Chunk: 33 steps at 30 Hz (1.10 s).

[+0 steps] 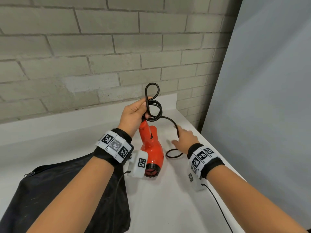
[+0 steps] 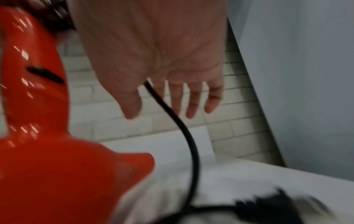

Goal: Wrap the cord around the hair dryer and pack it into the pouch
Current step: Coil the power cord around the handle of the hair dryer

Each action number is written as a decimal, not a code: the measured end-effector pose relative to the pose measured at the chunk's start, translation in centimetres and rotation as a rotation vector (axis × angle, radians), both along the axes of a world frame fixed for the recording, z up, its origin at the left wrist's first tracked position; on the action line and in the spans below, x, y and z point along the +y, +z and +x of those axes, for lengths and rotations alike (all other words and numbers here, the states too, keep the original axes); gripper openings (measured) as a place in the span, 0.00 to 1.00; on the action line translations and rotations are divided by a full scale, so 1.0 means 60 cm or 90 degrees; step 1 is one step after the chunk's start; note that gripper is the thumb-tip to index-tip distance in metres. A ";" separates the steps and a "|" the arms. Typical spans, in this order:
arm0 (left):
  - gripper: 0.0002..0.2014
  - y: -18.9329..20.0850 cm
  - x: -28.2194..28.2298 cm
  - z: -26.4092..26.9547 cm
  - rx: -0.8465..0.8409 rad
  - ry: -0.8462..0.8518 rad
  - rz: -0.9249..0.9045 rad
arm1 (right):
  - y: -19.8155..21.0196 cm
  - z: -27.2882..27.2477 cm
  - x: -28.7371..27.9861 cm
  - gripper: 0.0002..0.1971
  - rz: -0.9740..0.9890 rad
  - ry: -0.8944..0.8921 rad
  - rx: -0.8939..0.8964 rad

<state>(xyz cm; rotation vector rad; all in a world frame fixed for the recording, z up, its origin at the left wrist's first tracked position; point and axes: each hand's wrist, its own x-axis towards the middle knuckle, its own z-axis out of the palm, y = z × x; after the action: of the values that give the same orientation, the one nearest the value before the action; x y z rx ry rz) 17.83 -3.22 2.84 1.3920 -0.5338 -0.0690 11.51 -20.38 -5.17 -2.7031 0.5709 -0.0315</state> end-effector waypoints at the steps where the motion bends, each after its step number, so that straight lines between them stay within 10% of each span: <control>1: 0.16 0.000 -0.001 -0.001 -0.013 0.000 0.006 | 0.018 -0.003 0.013 0.30 0.020 0.060 -0.080; 7: 0.18 0.005 0.001 -0.010 -0.037 -0.030 0.010 | 0.072 -0.016 0.061 0.17 0.273 0.197 -0.363; 19: 0.16 0.007 0.000 -0.015 -0.018 -0.045 -0.018 | 0.016 -0.015 0.020 0.16 -0.041 0.032 0.016; 28: 0.16 0.014 -0.007 -0.026 -0.021 -0.075 0.007 | 0.085 -0.020 0.071 0.13 0.436 0.224 -0.338; 33: 0.15 0.026 -0.003 -0.027 0.022 -0.177 0.045 | 0.074 -0.018 0.061 0.10 0.334 0.179 -0.297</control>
<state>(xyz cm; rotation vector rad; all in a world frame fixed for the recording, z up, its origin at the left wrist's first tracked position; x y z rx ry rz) 16.18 -3.37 4.40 1.3755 -0.6981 -0.3390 10.44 -16.70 -0.74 -2.1333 0.0413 -0.3704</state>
